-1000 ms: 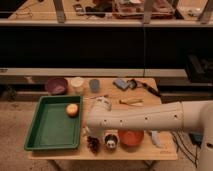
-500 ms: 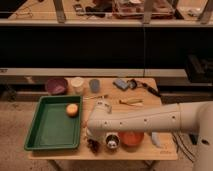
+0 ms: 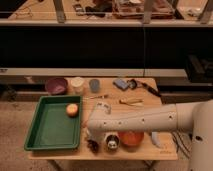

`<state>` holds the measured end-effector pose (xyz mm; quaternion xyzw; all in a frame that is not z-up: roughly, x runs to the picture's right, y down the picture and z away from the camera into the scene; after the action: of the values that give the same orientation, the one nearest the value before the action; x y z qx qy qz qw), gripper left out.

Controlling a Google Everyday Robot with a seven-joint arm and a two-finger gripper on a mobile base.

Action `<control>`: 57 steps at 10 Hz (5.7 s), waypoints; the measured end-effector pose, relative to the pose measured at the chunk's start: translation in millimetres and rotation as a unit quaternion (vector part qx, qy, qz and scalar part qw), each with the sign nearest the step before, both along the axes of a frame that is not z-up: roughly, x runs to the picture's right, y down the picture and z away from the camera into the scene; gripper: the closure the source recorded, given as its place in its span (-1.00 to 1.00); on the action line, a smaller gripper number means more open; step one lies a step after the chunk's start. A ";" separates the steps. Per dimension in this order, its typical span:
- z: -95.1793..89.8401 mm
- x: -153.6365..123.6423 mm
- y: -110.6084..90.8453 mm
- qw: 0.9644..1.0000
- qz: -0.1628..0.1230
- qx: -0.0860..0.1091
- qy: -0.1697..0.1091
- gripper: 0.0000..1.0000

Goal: Place grapes in plastic cup

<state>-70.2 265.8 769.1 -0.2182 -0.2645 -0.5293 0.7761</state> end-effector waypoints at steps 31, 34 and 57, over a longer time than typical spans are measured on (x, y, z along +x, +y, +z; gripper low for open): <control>-35.9 -41.9 -258.4 0.990 0.128 0.023 -0.044 1.00; -10.3 -22.6 -269.3 0.980 0.195 0.020 -0.029 1.00; 47.2 -15.6 -333.3 0.963 0.264 0.029 -0.044 1.00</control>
<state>-85.8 -67.4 816.3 -0.0942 -0.3310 -0.3220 0.8820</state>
